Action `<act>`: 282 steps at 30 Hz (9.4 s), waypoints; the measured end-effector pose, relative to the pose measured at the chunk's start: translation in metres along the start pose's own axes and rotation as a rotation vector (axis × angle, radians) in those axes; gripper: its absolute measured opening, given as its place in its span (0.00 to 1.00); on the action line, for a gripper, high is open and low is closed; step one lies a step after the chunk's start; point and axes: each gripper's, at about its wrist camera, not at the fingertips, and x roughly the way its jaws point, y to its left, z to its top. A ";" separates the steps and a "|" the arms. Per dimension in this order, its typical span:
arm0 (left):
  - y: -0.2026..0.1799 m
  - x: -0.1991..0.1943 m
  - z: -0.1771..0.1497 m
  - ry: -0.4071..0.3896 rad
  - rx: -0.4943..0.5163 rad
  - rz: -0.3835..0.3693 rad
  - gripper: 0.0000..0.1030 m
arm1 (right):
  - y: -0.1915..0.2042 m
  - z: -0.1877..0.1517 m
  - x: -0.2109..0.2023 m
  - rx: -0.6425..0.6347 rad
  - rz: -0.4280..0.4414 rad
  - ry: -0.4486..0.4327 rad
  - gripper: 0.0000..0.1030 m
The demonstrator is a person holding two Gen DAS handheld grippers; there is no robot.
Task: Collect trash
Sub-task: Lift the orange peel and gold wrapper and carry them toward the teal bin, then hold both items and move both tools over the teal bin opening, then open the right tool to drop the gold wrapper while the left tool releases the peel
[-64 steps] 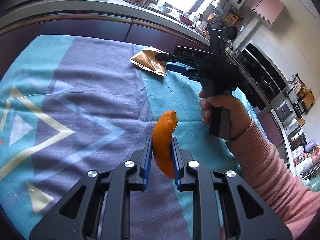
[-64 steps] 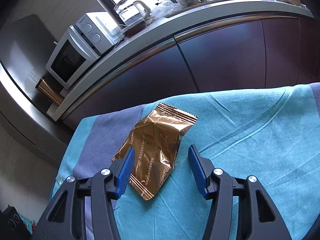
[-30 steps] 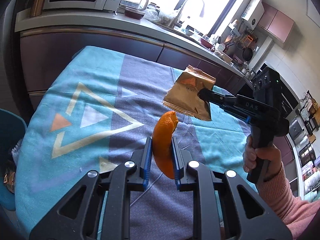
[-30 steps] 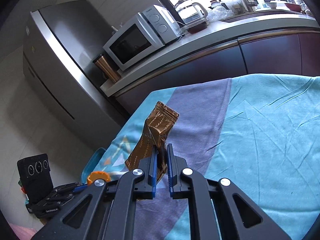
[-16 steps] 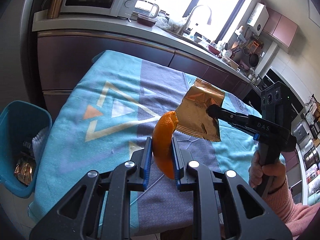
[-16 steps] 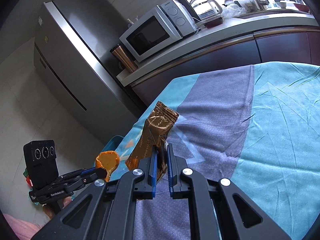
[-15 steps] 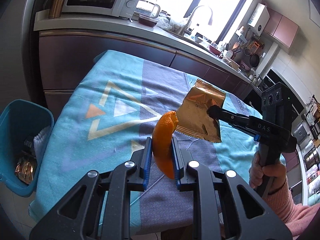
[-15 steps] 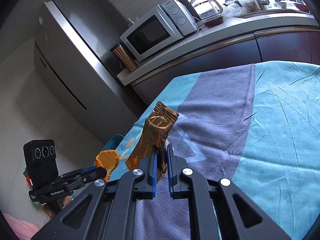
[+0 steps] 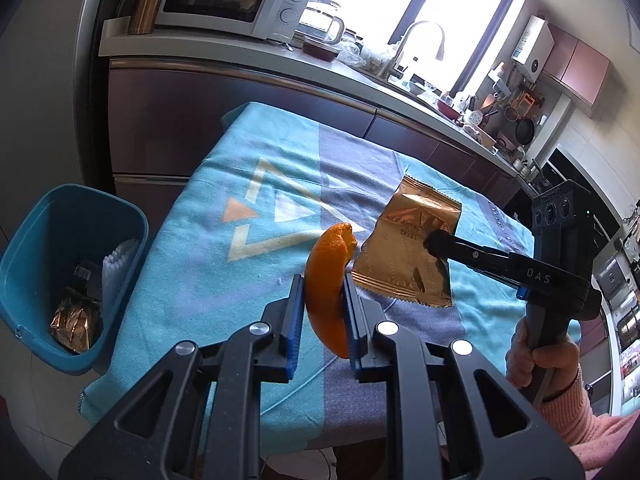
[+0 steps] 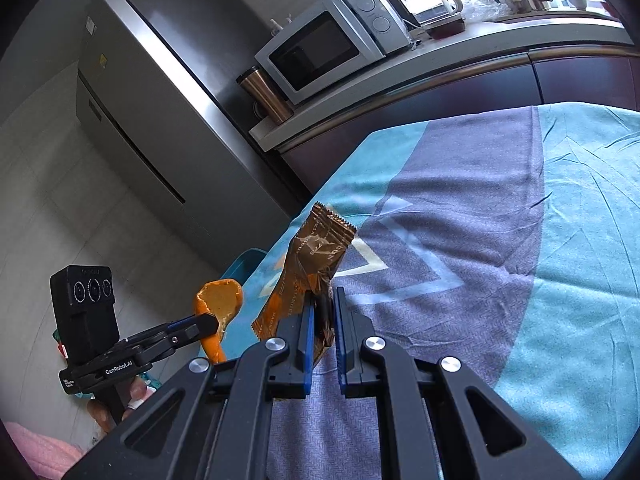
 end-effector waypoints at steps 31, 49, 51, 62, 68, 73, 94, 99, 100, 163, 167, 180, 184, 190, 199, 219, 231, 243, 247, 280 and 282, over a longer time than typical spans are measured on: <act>0.018 -0.022 -0.004 -0.034 -0.007 0.064 0.19 | 0.013 -0.002 0.020 -0.028 0.053 0.036 0.08; 0.028 -0.033 -0.007 -0.049 -0.018 0.096 0.19 | 0.022 -0.004 0.029 -0.039 0.081 0.047 0.08; 0.029 -0.035 -0.007 -0.052 -0.019 0.099 0.19 | 0.024 -0.004 0.031 -0.039 0.083 0.050 0.08; 0.033 -0.041 -0.008 -0.062 -0.022 0.112 0.19 | 0.031 -0.005 0.037 -0.048 0.090 0.062 0.08; 0.035 -0.044 -0.008 -0.067 -0.021 0.120 0.19 | 0.033 -0.005 0.038 -0.054 0.094 0.067 0.08; 0.039 -0.047 -0.009 -0.072 -0.027 0.122 0.19 | 0.037 -0.007 0.041 -0.058 0.093 0.071 0.08; 0.051 -0.056 -0.010 -0.089 -0.051 0.142 0.19 | 0.050 -0.006 0.055 -0.074 0.103 0.094 0.08; 0.054 -0.059 -0.009 -0.094 -0.055 0.148 0.19 | 0.054 -0.005 0.056 -0.084 0.106 0.096 0.08; 0.054 -0.060 -0.009 -0.095 -0.056 0.148 0.19 | 0.055 -0.005 0.057 -0.085 0.107 0.097 0.08; 0.119 -0.096 0.005 -0.169 -0.118 0.292 0.19 | 0.105 0.008 0.121 -0.174 0.161 0.169 0.08; 0.122 -0.095 0.004 -0.169 -0.123 0.301 0.19 | 0.111 0.009 0.127 -0.183 0.163 0.175 0.08; 0.136 -0.096 0.003 -0.168 -0.149 0.339 0.19 | 0.127 0.009 0.153 -0.212 0.160 0.215 0.08; 0.144 -0.093 0.003 -0.162 -0.159 0.349 0.19 | 0.131 0.008 0.159 -0.223 0.157 0.225 0.08; 0.152 -0.087 0.002 -0.150 -0.172 0.366 0.19 | 0.135 0.006 0.168 -0.232 0.154 0.240 0.08; 0.155 -0.082 0.003 -0.143 -0.171 0.385 0.20 | 0.140 0.007 0.183 -0.240 0.152 0.260 0.08; 0.172 -0.070 0.004 -0.120 -0.209 0.422 0.21 | 0.152 0.001 0.211 -0.265 0.132 0.306 0.08; 0.180 -0.056 0.002 -0.098 -0.219 0.435 0.21 | 0.156 -0.003 0.227 -0.264 0.119 0.335 0.08; 0.192 -0.043 0.000 -0.072 -0.238 0.442 0.22 | 0.169 -0.003 0.239 -0.289 0.097 0.360 0.09; 0.198 -0.038 0.000 -0.062 -0.247 0.442 0.23 | 0.174 -0.004 0.244 -0.302 0.084 0.373 0.10; 0.125 -0.096 -0.023 -0.268 -0.114 0.364 0.93 | 0.146 -0.011 0.107 -0.311 0.001 0.049 0.80; 0.109 -0.101 -0.025 -0.298 -0.087 0.363 0.95 | 0.140 -0.015 0.088 -0.315 -0.037 0.004 0.83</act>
